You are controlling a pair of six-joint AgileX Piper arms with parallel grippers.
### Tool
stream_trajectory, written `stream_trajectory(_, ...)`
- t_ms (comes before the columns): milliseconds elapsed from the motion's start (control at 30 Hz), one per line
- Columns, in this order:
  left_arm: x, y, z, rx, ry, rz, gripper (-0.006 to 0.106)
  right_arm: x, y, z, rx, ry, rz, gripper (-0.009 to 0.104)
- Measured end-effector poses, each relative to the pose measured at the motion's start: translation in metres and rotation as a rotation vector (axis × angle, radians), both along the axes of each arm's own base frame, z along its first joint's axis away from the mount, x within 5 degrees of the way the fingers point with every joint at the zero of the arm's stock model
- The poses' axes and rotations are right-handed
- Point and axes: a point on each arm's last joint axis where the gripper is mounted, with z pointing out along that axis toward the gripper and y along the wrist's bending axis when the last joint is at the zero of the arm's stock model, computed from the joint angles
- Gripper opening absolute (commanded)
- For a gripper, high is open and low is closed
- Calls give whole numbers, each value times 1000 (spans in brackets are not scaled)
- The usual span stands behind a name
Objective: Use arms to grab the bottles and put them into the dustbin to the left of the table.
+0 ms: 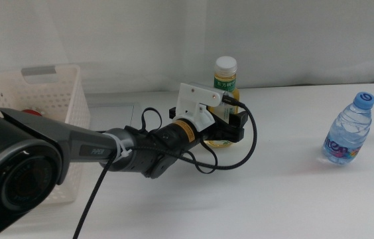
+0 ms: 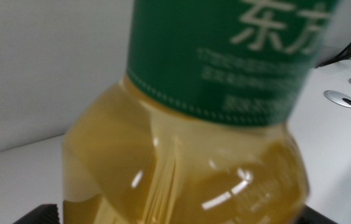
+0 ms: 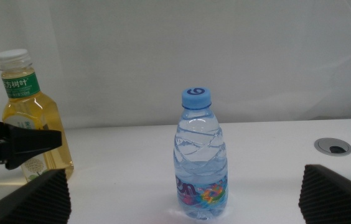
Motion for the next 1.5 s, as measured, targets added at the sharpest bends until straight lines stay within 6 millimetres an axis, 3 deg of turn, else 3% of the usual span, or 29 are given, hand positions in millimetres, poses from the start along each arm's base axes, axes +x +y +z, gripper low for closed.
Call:
stream_trajectory(233, 15, -7, -1, 18, 24, 28, 87, 0, 0, 0, 0, 0, 0, 103)
stream_trajectory(367, 17, -6, -1, 23, 49, 48, 78, 0, 0, 0, 0, 0, 0, 103)
stream_trajectory(467, 17, -6, -3, 39, 60, 51, 58, 0, 0, 0, 0, 0, 0, 103)
stream_trajectory(533, 18, -5, -3, 41, 72, 61, 33, 0, 0, 0, 0, 0, 0, 103)
stream_trajectory(600, 18, -6, -3, 45, 76, 62, 2, 0, 0, 0, 0, 0, 0, 103)
stream_trajectory(633, 18, -5, -3, 48, 79, 63, -2, 0, 0, 0, 0, 0, 0, 103)
stream_trajectory(967, 17, -3, 5, 81, 107, 72, -3, 0, 0, 0, 0, -1, 0, 103)
stream_trajectory(1200, 15, 1, 29, 179, 130, 72, -3, 0, 0, 0, 0, -1, 0, 103)
stream_trajectory(1367, 16, 19, 93, 181, 57, 109, -3, 0, 0, 0, 0, -1, 0, 103)
stream_trajectory(1500, 16, 53, 143, 178, 8, 179, -3, 0, 0, 0, 0, -1, 0, 103)
